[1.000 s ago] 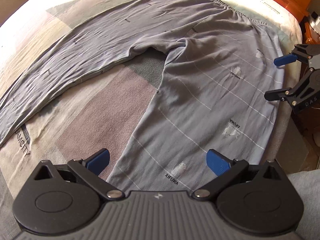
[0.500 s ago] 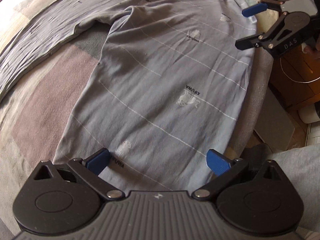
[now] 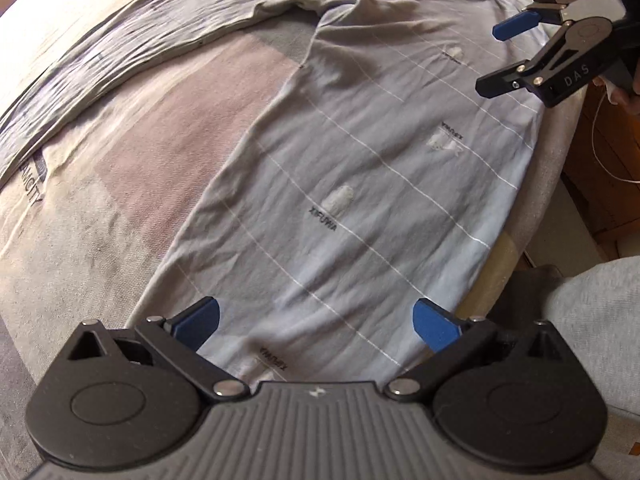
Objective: Fold clothes
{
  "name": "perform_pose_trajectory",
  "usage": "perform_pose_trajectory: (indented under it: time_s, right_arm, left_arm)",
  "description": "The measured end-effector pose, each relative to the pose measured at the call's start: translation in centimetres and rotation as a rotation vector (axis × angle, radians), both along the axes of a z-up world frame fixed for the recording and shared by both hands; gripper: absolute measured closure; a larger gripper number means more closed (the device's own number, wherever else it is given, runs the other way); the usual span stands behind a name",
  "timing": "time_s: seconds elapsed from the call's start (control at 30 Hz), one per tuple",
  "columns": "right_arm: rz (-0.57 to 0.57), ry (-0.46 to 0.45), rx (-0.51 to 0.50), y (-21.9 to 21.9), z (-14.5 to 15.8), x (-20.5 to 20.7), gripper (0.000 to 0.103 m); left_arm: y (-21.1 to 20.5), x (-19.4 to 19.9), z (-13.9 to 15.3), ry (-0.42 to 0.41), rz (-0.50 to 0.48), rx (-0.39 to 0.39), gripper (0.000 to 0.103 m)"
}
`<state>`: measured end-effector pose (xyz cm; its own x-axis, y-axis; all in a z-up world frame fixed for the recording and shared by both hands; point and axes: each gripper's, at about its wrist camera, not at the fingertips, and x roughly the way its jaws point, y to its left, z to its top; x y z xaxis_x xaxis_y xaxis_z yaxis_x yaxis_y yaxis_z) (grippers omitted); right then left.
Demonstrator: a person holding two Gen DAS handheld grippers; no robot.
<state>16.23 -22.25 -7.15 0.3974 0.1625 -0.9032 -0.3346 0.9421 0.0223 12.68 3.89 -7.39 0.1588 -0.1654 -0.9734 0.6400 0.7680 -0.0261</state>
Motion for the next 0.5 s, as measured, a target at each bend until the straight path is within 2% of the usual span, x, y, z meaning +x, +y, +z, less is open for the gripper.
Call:
perform_pose_trajectory:
  time_s: [0.23,0.33,0.43,0.5]
  right_arm:
    - [-0.003,0.025,0.022,3.2,-0.3,2.7,0.000]
    - [0.007,0.061,-0.016,4.4,-1.1,2.4,0.000]
    - [0.021,0.058,-0.053,5.0,-1.3,2.2,0.000]
    - [0.011,0.068,-0.055,5.1,-1.4,2.4,0.000]
  left_arm:
    - [1.9,0.4,-1.1,-0.026,0.049,-0.058,0.001]
    - [3.1,-0.2,-1.3,-0.050,0.096,-0.048,0.001]
    - [3.6,-0.5,-1.3,-0.067,0.076,-0.040,0.001]
    - [4.3,-0.2,-0.9,-0.053,0.119,-0.058,0.001]
